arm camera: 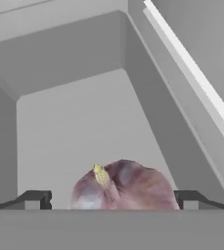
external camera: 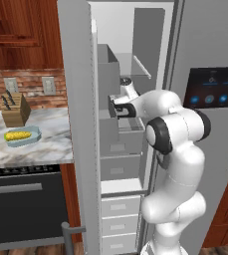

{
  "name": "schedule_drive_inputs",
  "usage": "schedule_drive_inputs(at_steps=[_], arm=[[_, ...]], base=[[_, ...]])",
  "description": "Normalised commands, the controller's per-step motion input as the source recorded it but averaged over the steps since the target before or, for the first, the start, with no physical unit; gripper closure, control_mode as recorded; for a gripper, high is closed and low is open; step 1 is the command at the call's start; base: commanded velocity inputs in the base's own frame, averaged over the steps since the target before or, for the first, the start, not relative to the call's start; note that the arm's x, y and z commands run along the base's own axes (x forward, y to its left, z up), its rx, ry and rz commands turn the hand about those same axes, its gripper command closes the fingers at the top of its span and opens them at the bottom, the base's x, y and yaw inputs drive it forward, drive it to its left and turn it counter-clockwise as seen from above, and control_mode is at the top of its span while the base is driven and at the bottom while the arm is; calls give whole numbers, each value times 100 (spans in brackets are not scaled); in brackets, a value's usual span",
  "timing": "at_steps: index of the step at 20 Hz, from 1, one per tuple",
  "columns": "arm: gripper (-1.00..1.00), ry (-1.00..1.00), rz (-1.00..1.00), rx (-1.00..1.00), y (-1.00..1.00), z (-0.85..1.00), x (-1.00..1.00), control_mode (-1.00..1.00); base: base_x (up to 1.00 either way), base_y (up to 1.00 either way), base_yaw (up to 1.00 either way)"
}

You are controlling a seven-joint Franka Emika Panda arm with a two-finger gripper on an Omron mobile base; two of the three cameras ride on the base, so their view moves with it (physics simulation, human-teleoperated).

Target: Take the garlic and corn out of the freezer and place them in the tupperware container on the counter. Then put the tupperware containing the vegetables back in the freezer.

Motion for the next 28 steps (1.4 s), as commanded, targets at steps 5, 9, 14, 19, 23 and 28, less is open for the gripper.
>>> schedule_drive_inputs(at_steps=[5, 9, 14, 19, 23, 28], arm=[[100, 0, 0, 0, 0, -41, 7, -100], [100, -5, 0, 3, 0, -70, -4, -100], [100, -19, 0, 3, 0, -61, -31, -100], [100, -22, 0, 0, 1, -34, -62, -100], [100, -2, 4, 0, 23, 54, -89, -100], [100, 0, 4, 0, 7, 65, -95, -100]], base=[[0, 0, 0], [0, 0, 0], [0, 0, 0], [0, 0, 0], [0, 0, 0], [0, 0, 0]])
